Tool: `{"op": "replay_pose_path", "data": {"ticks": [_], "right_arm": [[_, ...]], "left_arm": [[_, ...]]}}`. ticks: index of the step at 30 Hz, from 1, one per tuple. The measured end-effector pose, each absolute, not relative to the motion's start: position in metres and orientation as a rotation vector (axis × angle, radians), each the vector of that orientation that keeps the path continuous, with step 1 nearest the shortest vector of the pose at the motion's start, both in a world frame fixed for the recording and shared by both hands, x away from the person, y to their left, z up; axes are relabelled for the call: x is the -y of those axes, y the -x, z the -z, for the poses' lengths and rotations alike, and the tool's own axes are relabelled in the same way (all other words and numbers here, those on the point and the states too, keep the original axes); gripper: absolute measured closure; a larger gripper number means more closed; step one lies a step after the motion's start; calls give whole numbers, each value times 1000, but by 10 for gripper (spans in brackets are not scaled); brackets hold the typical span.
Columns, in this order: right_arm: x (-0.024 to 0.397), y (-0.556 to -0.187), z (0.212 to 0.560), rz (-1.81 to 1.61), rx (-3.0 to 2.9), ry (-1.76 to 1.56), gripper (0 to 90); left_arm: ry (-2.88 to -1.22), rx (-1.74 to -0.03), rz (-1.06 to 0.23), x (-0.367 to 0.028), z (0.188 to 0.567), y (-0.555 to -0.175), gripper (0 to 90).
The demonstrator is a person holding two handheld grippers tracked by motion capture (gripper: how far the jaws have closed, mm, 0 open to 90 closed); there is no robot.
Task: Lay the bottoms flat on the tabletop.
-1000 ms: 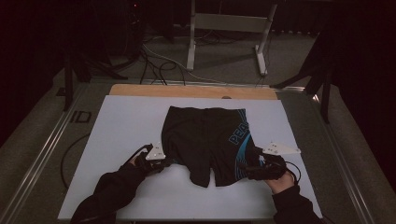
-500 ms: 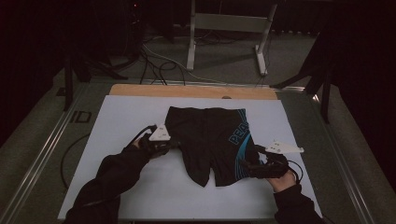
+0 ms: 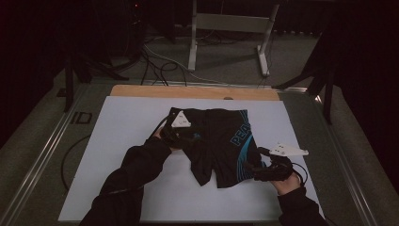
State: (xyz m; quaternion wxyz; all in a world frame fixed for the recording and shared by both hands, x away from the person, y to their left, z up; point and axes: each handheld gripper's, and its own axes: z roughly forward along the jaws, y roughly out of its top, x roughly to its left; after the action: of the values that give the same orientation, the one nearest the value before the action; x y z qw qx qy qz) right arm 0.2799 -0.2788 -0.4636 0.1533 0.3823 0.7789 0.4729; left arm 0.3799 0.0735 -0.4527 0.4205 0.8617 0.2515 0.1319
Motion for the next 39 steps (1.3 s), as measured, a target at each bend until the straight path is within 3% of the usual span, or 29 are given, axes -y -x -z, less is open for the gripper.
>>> {"op": "replay_pose_path", "data": {"ticks": [8,15,23,27,39], "right_arm": [[278,-280,463,-1362,-2226,-1091,100],[277,-281,465,-1353,-2239,-1087,100],[278,-282,467,-1355,-2237,-1095,100],[279,-282,468,-1353,-2239,-1093,100],[279,-277,462,-1353,-2215,-1079,100]], "left_arm": [[-2107,-760,-274,-82,470,-398,501],[-2221,-792,-267,-67,500,-415,548],[-2237,-785,-224,-51,520,-424,626],[-2246,-756,-248,-50,517,-422,839],[-2166,-737,-245,-86,473,-377,874]]}}
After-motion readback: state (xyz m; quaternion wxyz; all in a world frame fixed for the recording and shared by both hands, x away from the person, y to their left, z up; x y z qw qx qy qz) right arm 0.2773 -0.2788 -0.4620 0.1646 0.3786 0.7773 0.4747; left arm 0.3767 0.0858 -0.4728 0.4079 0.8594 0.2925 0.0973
